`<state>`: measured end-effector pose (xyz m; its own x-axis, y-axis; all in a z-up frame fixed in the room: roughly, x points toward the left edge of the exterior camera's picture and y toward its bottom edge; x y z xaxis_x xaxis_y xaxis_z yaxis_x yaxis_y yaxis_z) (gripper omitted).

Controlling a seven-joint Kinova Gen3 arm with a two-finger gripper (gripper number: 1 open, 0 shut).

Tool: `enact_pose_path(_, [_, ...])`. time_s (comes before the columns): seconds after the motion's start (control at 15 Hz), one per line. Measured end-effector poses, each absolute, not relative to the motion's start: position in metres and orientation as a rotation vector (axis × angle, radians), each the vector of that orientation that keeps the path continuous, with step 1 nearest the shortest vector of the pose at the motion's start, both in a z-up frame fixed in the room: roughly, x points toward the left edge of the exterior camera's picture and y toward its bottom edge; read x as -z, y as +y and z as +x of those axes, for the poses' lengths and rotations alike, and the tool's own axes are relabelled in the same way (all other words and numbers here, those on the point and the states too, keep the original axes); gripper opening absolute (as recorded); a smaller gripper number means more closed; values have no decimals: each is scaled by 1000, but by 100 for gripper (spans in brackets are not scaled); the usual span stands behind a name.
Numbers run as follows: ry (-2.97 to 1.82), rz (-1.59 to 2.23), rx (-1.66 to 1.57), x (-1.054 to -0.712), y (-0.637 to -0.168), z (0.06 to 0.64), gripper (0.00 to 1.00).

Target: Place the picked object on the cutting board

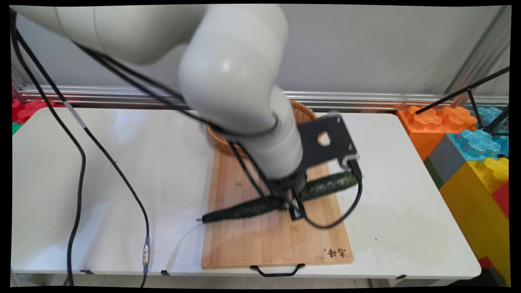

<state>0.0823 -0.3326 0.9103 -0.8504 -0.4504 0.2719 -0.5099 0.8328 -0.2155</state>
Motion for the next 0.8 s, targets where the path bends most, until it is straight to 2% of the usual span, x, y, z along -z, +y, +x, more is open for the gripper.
enact_pose_path(0.33, [-2818,774,-388,-871,-324,77,0])
enact_pose_path(0.8, [-2814,857,-414,-818,-342,76,0])
